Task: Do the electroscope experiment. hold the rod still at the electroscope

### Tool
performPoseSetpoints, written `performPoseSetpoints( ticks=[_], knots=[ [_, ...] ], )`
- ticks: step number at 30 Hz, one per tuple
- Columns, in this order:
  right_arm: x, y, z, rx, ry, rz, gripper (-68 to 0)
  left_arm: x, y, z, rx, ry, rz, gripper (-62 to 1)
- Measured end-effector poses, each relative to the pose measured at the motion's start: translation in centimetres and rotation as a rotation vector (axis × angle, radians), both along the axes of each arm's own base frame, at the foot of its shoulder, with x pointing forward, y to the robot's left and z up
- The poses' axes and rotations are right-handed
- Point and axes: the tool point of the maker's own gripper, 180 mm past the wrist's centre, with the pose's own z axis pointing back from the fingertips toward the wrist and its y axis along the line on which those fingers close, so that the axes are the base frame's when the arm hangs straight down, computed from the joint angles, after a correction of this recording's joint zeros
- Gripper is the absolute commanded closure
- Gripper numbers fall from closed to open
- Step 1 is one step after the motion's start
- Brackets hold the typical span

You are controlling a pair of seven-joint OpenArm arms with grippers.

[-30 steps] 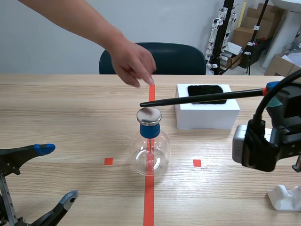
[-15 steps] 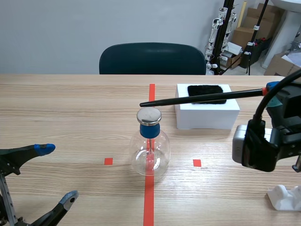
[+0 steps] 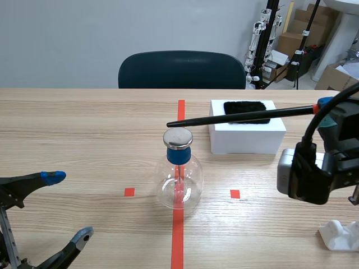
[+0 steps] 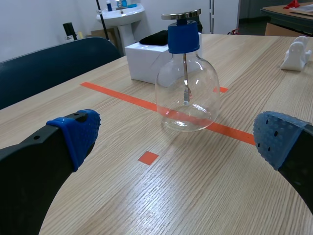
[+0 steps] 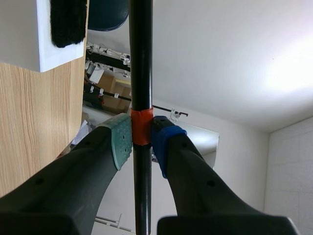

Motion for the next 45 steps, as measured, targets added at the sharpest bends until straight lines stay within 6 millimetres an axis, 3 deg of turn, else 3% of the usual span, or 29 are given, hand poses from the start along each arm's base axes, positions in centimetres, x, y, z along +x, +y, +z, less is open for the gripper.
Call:
performPoseSetpoints(
  ticks=[26,39,45],
  knots=[
    [-0.3,0.1,0.3,0.029,0.001,0.001,0.4,0.0,0.0,0.0,0.0,0.0,0.0,-62.3],
    [-4.5,-0.4,3.0,0.193,-0.009,-0.038,0.4,0.0,0.0,0.0,0.0,-0.001,0.0,-62.3],
    [-7.7,0.6,2.7,0.231,0.005,-0.019,0.4,0.0,0.0,0.0,0.0,0.0,0.0,-62.3]
  ],
)
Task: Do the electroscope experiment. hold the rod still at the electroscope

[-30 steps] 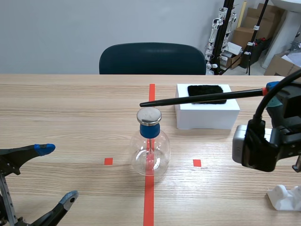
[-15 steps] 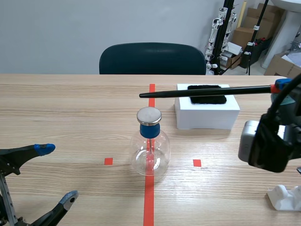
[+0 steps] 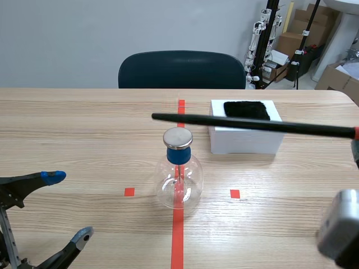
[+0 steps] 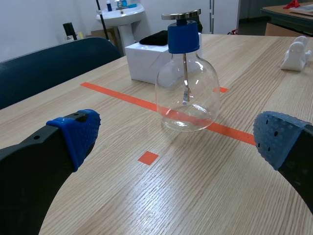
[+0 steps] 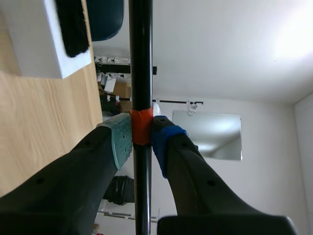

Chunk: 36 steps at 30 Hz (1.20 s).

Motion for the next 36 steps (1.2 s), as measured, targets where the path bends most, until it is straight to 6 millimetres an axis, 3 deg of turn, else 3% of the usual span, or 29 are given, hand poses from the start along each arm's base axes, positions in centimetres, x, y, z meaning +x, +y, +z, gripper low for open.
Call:
performPoseSetpoints(
  ticks=[11,18,36],
  knots=[
    [-4.6,1.7,0.3,0.115,0.024,0.027,0.4,0.0,0.0,0.0,0.0,0.0,0.0,-62.3],
    [-6.4,2.5,0.5,0.138,0.049,0.067,0.4,0.0,0.0,0.0,0.0,0.0,0.0,-62.3],
    [-6.4,2.4,0.5,0.143,0.05,0.06,0.3,0.0,0.0,0.0,0.0,0.0,0.0,-62.3]
  ],
)
